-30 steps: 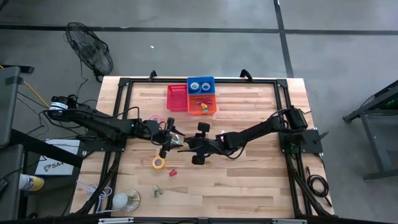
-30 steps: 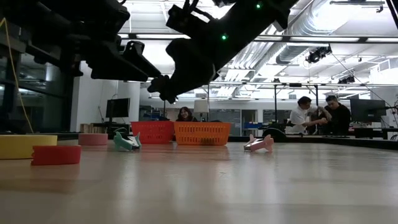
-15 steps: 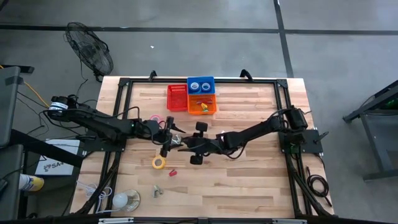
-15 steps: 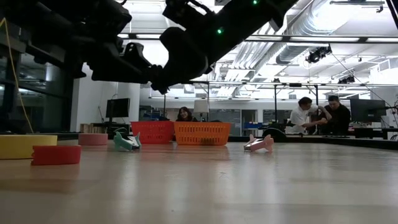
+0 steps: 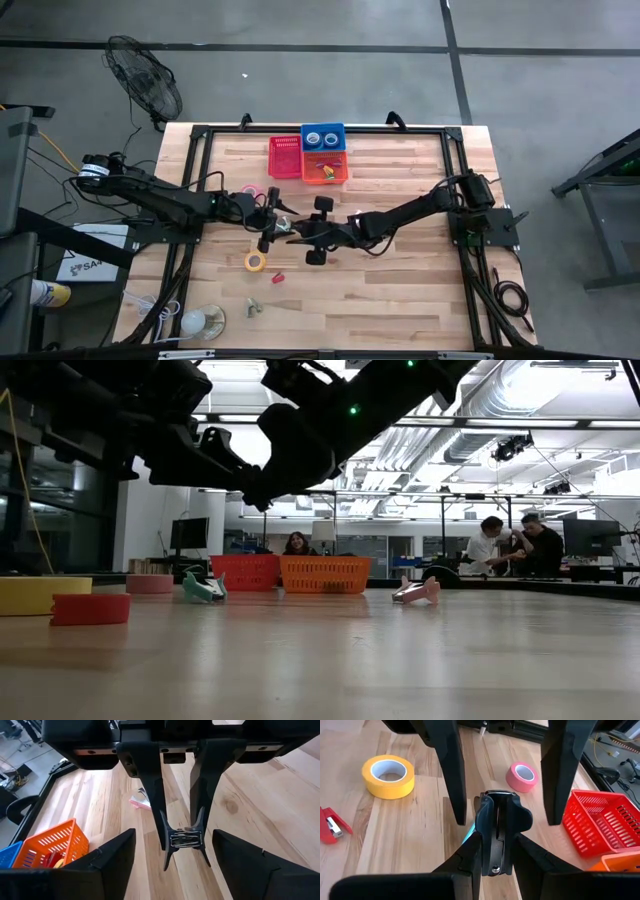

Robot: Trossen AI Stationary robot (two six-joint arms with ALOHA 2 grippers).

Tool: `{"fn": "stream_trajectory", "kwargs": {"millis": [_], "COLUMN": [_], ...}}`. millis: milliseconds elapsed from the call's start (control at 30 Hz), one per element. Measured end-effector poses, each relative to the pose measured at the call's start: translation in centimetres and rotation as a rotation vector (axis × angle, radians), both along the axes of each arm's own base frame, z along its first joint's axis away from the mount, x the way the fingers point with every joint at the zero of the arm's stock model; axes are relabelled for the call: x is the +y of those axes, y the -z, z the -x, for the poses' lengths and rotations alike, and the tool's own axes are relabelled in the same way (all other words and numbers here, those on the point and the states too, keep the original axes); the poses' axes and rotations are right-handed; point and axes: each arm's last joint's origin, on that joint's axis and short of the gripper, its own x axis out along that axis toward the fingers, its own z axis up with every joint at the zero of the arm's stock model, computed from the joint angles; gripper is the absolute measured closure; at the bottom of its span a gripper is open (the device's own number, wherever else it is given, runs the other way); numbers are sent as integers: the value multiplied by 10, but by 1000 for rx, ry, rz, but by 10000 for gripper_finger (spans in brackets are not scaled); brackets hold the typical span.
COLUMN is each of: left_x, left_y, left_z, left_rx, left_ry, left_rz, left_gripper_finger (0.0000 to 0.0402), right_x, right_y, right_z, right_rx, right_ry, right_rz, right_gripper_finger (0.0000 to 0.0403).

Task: Pick and place Stapler, Stapler remover, tape
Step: Put the black staple remover into the red bin

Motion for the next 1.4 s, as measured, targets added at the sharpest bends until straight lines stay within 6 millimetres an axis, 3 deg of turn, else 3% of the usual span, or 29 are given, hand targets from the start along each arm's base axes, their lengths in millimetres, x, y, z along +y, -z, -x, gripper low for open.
{"fn": "stream_trajectory", "kwargs": {"millis": [1000, 1400], "left_x": [0, -1], "left_y": [0, 0], "left_z": [0, 0], "left_rx": [0, 3], "left_ry": [-13, 3], "left_rz": [63, 91], "left_gripper_finger": [304, 309], "right_x": [-3, -3], "right_y": [-1, -1], "right_z": [-1, -1], "right_rx": [-12, -17], "right_ry": [-5, 2], "right_rz": [6, -8], "right_gripper_finger": [327, 321]}}
